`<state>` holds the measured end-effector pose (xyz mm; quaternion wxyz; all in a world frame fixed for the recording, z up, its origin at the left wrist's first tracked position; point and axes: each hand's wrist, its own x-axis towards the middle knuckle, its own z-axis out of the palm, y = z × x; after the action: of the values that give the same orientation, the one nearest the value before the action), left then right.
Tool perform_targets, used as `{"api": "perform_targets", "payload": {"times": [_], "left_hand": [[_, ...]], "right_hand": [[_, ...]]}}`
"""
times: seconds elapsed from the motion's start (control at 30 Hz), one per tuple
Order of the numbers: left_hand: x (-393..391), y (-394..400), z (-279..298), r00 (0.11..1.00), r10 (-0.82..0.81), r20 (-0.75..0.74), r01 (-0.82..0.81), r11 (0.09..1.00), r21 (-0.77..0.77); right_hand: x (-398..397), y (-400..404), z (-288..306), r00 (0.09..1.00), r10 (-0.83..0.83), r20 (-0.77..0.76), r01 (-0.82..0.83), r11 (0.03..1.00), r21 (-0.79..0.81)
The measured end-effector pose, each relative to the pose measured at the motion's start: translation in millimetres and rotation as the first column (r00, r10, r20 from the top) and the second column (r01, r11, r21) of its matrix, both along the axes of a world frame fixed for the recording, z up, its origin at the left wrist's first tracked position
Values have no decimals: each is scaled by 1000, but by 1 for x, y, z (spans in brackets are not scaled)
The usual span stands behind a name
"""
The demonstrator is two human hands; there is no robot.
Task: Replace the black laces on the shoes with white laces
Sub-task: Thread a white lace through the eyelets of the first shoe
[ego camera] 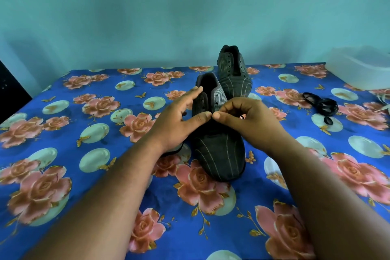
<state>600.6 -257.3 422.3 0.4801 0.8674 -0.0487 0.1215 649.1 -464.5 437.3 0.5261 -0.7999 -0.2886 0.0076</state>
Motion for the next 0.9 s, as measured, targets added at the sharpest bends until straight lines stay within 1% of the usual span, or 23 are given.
{"api": "perform_targets", "payload": {"times": [0.1,0.23,0.27,0.37,0.4,0.43,0.5,0.6,0.7,0.77,0.9], "left_hand": [[-1,0,0,1000,-9,9,9,1000,0],[0,-1,0,1000,-1,14,0,1000,10],[0,-1,0,1000,2,14,-2,1000,13],[1,-1,0,1000,3,7,-3,1000,6],[1,-1,-1,1000,1,6,-1,1000,3],[0,0,-1,1000,-2,6,2,1000,1],[0,0,-2,1000,-10,8,10,1000,-7],[0,-1,-1,1000,-21,5,21,1000,-15],[0,-1,0,1000,-11,12,12,1000,-15],[-1,-1,1,1000,-11,15,11,1000,-14],[1,-1,-1,1000,-12,19,12,1000,-2]], "right_hand": [[3,-3,-2,1000,15,7,-15,1000,7],[5,-6,-1,1000,12,27,-11,998,-61],[5,-6,-1,1000,-7,27,9,998,-56],[10,-8,2,986,-166,3,166,986,33],[13,-9,2,974,-227,4,227,973,39],[15,-12,2,962,-274,9,274,961,25],[17,-15,1,949,-311,42,313,949,-40],[18,-16,-5,948,-259,183,278,957,-84],[15,-12,-11,954,-101,283,151,975,-162],[13,-9,-12,944,-30,328,98,976,-192],[16,-8,-12,940,6,340,55,984,-171]]}}
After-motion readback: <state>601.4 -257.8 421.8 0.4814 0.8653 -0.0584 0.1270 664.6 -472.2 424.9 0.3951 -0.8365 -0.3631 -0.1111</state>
